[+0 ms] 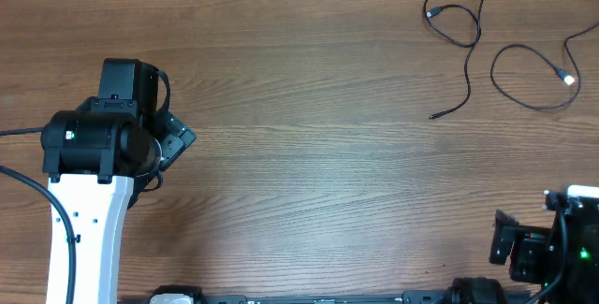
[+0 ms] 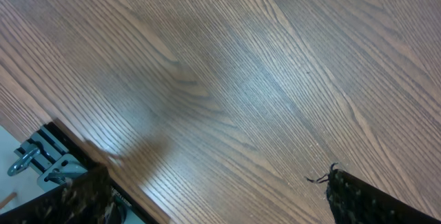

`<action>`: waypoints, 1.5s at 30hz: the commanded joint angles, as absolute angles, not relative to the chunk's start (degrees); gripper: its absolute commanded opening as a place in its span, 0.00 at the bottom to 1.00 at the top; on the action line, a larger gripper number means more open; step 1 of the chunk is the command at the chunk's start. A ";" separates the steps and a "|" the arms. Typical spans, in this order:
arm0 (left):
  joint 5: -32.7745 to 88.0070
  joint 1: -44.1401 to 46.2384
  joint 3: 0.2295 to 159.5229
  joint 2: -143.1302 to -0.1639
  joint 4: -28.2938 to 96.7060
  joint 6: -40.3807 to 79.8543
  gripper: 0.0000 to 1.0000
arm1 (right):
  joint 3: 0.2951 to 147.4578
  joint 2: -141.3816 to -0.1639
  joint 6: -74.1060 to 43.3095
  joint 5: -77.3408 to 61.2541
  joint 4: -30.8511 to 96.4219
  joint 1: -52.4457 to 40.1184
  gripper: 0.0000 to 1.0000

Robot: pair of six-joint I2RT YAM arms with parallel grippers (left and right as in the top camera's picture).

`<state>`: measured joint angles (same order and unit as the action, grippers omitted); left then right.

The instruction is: Untangle cables

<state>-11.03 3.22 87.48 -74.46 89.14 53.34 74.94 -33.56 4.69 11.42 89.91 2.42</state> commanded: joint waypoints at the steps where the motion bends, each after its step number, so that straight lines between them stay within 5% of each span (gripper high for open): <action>1: -11.99 2.92 88.23 -74.61 89.12 52.27 1.00 | 74.63 -31.68 4.49 11.94 79.53 2.26 1.00; 10: -11.99 2.92 88.25 -74.61 89.12 52.27 0.99 | 74.56 -27.31 4.49 11.94 48.12 2.26 1.00; 29: -11.99 2.92 88.23 -74.61 89.12 52.27 0.99 | 41.45 -0.19 4.49 11.97 31.38 2.46 1.00; 45: -11.99 2.92 88.23 -74.61 89.12 52.27 0.99 | 15.99 -0.16 4.49 11.94 1.58 1.15 1.00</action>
<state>-11.03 3.22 87.48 -74.54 89.14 53.34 20.16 -0.73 4.69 11.40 3.36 2.28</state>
